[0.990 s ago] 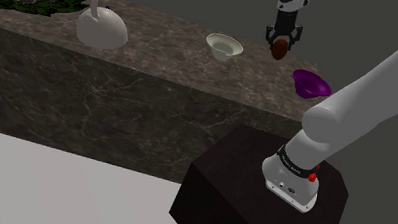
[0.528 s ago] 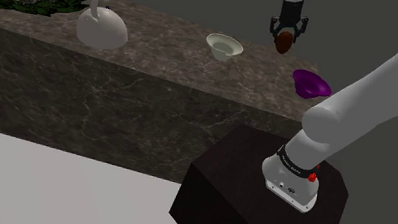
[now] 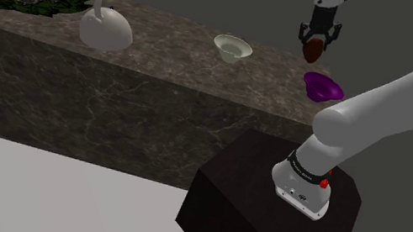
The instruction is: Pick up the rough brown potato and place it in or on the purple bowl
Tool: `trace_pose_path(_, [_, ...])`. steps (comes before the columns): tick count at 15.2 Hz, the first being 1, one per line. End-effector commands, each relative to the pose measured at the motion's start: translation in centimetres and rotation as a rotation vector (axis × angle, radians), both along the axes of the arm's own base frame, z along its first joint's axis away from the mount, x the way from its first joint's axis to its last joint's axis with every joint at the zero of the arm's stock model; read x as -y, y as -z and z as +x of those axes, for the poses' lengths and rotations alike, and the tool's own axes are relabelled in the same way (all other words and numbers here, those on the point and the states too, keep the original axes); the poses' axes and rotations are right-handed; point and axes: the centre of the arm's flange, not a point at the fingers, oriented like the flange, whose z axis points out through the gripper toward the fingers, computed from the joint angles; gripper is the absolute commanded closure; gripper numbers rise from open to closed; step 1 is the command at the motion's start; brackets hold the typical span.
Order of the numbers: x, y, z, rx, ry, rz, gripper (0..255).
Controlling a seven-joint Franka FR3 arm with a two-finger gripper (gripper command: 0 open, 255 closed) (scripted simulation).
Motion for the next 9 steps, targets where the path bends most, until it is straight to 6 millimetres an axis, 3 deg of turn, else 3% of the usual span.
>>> trace_pose_path(1, [0.5,0.0,-2.6,0.0,-0.001,0.0,255])
trace_pose_path(9, [2.5,-0.3,-12.7,0.0,-0.001,0.0,255])
